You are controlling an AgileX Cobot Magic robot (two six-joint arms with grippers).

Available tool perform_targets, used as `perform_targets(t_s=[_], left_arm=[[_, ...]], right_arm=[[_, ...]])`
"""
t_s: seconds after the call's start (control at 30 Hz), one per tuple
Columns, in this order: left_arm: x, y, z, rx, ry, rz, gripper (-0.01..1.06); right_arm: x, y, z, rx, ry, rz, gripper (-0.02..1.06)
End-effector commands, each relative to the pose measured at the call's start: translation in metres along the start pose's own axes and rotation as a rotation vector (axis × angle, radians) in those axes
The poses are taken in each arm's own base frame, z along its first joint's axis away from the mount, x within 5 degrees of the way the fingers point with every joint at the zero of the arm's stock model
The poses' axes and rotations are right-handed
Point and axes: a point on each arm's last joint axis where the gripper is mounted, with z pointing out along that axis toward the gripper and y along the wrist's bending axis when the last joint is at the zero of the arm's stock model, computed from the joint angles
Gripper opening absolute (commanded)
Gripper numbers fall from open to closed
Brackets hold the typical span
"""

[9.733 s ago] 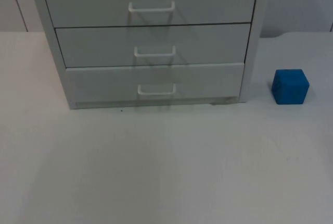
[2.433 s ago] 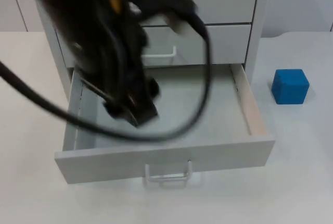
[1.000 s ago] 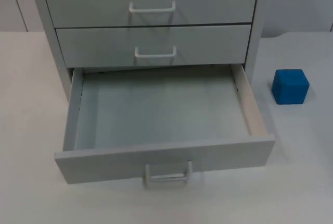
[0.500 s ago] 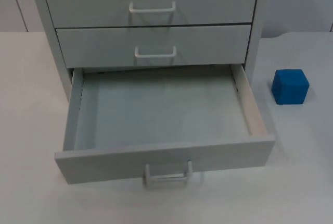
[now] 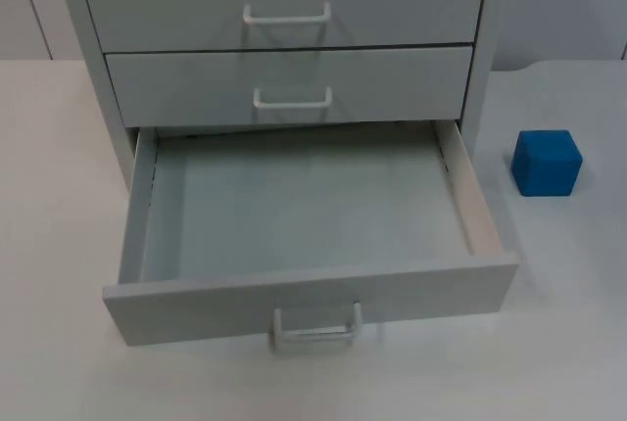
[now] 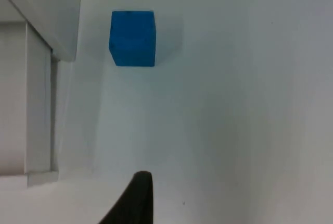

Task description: Open the drawer with the left hand, place the block into the drawer with the right hand, then close the drawer with the left hand.

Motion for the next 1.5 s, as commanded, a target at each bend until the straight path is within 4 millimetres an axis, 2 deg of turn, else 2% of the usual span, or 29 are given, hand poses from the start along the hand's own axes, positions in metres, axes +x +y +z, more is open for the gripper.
perform_targets(t_s=[0.0,0.1,0.17,0.2,0.3,0.33,0.43,0.47,0.5,0.63,0.67,0.83,0.87,1.0,1.4,1.47], left_arm=[[0.002,0.000,0.000,0.003,0.000,-0.014,1.05],[0.004,0.000,0.000,0.002,0.020,-0.020,1.05],[0.005,0.000,0.001,-0.001,0.030,-0.024,1.05],[0.006,0.000,0.001,-0.001,0.036,-0.030,1.05],[0.008,0.000,0.002,-0.006,0.041,-0.037,1.05],[0.008,0.000,0.002,-0.006,0.041,-0.037,1.05],[0.012,-0.001,0.001,0.002,0.091,-0.036,1.05],[0.015,-0.001,0.001,0.002,0.116,-0.031,1.05],[0.015,-0.001,0.001,0.002,0.116,-0.031,1.05],[0.020,0.001,0.000,-0.010,0.173,-0.005,1.05],[0.020,0.001,0.000,-0.010,0.173,-0.005,1.05],[0.019,0.000,0.001,-0.009,0.171,-0.006,1.05],[0.019,0.000,0.001,-0.009,0.171,-0.006,1.05],[0.019,0.000,0.001,-0.007,0.168,-0.010,1.05],[0.017,-0.001,0.001,0.002,0.148,-0.025,1.05],[0.017,-0.001,0.001,0.003,0.148,-0.026,1.05]], right_arm=[[-0.011,-0.001,0.008,0.002,0.019,0.002,1.05],[-0.031,0.004,0.045,-0.009,0.102,-0.017,1.05],[-0.034,0.007,0.051,-0.012,0.112,-0.030,1.05],[-0.041,0.016,0.071,-0.022,0.145,-0.072,1.05],[-0.055,0.041,0.106,-0.033,0.166,-0.117,1.05],[-0.055,0.041,0.106,-0.033,0.166,-0.117,1.05],[-0.064,0.050,0.138,0.006,0.163,-0.045,1.05],[-0.065,0.053,0.147,0.011,0.171,-0.048,1.05],[-0.065,0.053,0.147,0.011,0.171,-0.048,1.05],[-0.061,0.057,0.187,-0.001,0.161,-0.055,1.05],[-0.061,0.057,0.187,-0.001,0.161,-0.055,1.05],[-0.052,0.066,0.225,-0.034,0.114,-0.038,1.03],[-0.052,0.066,0.225,-0.034,0.114,-0.038,1.03],[-0.044,0.075,0.246,-0.061,0.082,-0.048,1.02],[-0.028,0.076,0.278,-0.075,0.076,-0.050,1.02],[-0.025,0.076,0.281,-0.074,0.085,-0.047,0.95]])
